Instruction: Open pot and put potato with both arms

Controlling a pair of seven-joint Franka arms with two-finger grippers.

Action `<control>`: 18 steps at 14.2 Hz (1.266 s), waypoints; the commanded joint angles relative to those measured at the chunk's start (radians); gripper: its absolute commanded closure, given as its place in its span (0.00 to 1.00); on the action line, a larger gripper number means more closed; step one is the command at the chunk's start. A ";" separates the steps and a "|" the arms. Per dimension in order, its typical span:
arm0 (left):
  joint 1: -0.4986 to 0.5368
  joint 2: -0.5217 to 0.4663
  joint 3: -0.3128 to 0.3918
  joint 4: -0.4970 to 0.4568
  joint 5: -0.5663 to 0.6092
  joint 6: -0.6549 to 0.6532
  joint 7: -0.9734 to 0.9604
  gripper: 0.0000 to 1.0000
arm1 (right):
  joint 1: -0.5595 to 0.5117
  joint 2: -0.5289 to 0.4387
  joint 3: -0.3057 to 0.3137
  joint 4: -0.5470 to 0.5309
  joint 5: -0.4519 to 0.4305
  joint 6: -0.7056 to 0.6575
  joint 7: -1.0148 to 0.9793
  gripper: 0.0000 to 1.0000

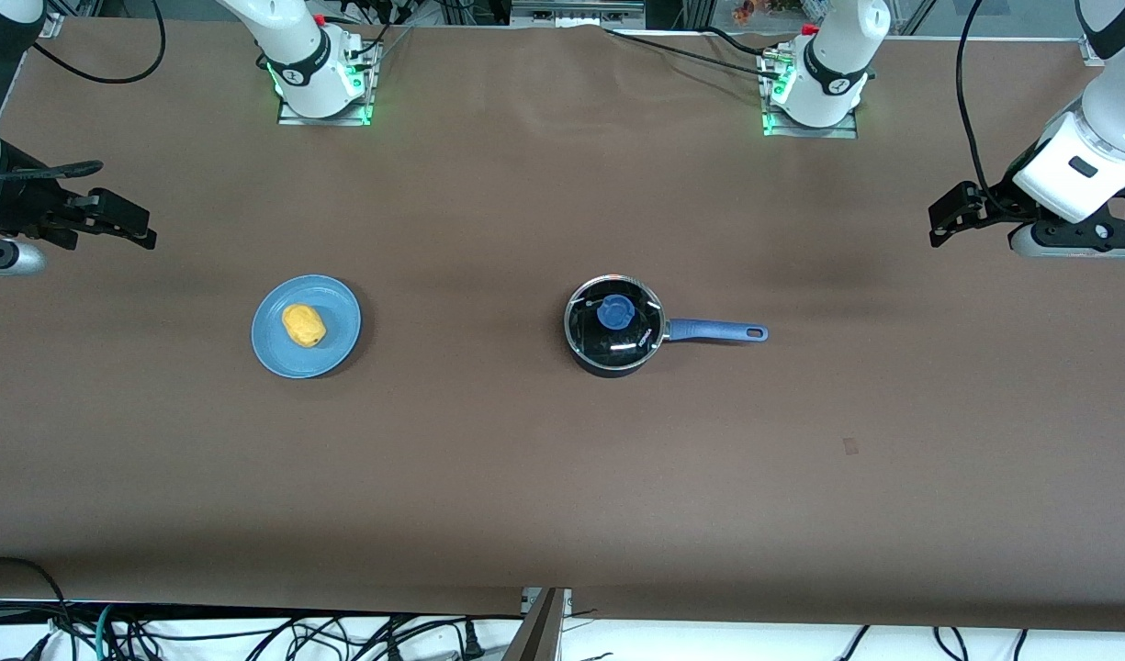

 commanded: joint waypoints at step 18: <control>0.000 0.022 -0.034 0.068 -0.013 -0.042 -0.044 0.00 | -0.006 0.013 0.003 0.029 -0.001 -0.008 -0.001 0.00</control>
